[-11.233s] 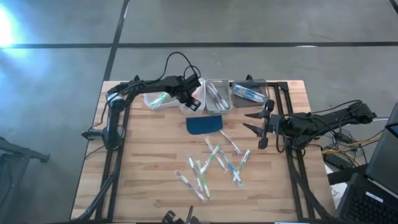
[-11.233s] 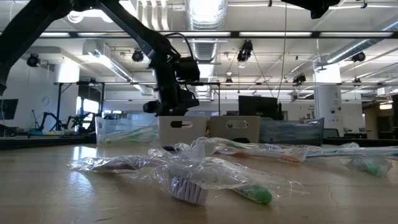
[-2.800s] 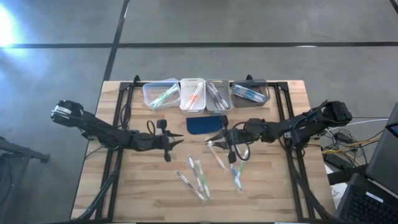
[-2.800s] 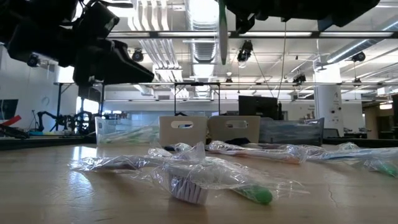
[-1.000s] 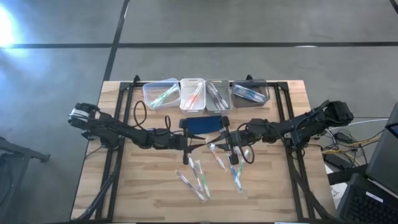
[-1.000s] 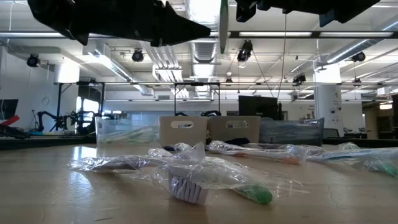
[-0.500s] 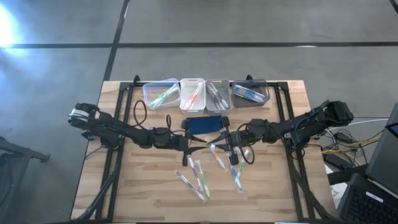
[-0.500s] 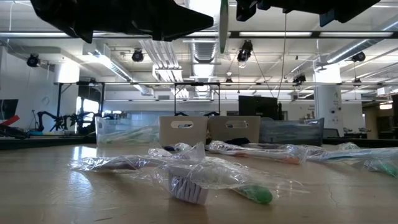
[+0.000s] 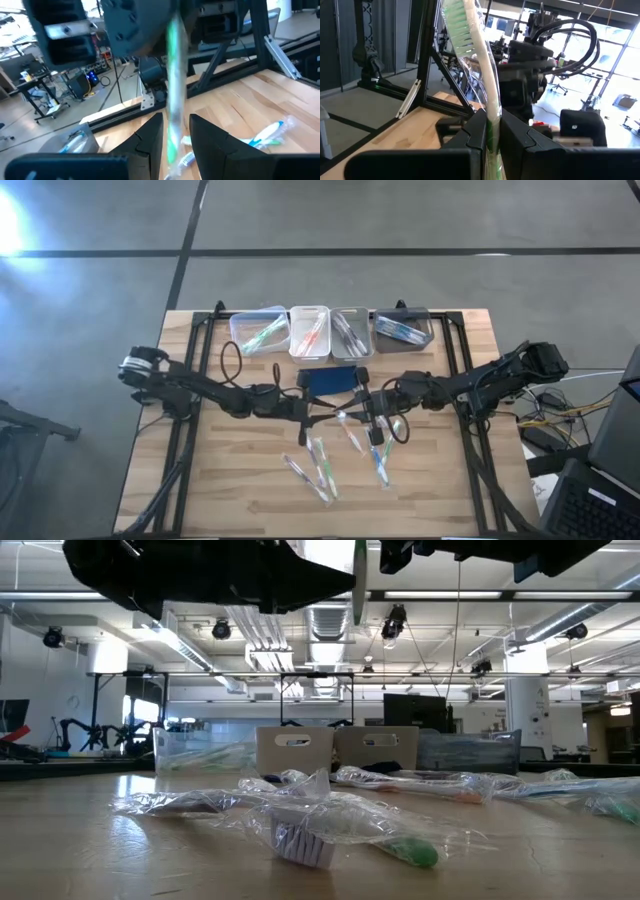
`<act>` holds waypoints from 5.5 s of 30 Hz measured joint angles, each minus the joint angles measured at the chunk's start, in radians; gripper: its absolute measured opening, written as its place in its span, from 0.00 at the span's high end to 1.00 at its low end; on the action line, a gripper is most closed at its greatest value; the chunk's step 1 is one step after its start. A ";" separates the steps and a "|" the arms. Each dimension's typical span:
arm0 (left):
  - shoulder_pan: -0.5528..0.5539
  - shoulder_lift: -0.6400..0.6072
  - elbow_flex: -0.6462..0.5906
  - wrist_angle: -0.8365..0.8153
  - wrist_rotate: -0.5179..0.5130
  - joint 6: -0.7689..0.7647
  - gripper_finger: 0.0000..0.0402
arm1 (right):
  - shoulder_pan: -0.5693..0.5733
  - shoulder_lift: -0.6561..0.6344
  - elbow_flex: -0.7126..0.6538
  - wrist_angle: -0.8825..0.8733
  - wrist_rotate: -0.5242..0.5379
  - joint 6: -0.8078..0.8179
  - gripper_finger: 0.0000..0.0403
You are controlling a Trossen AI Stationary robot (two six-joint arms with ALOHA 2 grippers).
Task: Pick & Place Toothbrushes
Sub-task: Put the green toothbrush into the transparent bin
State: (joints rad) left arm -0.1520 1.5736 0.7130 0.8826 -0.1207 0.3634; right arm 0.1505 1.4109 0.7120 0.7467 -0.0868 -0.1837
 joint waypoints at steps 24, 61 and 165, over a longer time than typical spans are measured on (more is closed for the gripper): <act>0.000 0.086 0.085 -0.008 -0.001 0.028 0.92 | 0.005 0.000 -0.001 -0.010 0.001 0.000 0.93; 0.000 0.065 0.084 -0.089 0.000 -0.133 0.92 | 0.004 -0.173 -0.002 -0.340 0.008 0.072 0.54; 0.885 -0.003 0.353 -1.713 -0.154 -0.345 0.91 | 0.002 -0.568 -0.301 -0.399 0.402 0.172 0.75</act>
State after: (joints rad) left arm 0.7334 1.5706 1.0660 -0.8299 -0.2752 0.0186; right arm 0.1520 0.8425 0.4107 0.3481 0.3149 -0.0113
